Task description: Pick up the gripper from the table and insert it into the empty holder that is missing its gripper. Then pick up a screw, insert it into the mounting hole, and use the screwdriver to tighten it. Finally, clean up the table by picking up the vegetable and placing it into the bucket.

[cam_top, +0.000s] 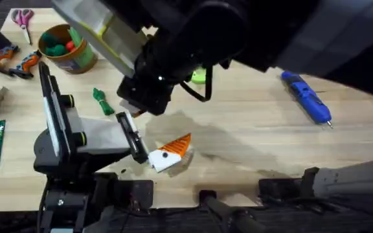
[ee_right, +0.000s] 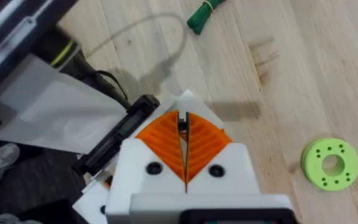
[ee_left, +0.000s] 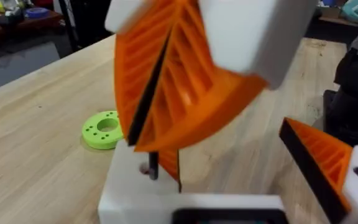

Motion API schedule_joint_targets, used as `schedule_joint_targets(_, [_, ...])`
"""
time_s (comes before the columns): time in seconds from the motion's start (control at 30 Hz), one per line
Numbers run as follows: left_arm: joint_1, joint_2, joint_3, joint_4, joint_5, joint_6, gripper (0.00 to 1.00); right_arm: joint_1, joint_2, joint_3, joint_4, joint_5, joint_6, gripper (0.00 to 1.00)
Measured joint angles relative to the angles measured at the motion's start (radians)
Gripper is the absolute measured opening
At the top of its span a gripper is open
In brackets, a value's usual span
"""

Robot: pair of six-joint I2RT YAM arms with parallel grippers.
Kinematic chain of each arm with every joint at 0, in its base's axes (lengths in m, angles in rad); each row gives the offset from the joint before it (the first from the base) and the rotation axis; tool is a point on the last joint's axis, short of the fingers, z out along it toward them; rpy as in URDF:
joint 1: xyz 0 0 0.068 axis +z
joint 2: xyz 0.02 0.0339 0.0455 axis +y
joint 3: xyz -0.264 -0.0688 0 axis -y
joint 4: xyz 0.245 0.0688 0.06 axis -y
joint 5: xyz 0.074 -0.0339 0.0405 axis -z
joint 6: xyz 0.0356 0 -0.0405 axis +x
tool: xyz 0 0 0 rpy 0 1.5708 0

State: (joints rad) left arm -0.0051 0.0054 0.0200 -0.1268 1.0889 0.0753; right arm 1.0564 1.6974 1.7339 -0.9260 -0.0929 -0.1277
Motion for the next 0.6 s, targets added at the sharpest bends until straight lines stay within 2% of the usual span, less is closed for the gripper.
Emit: schedule_joint_targets(0.6, [0.000, 0.000, 0.000, 0.000, 0.000, 0.000, 0.985, 0.005, 0.000, 0.001, -0.013, 0.056, -0.011, 0.006])
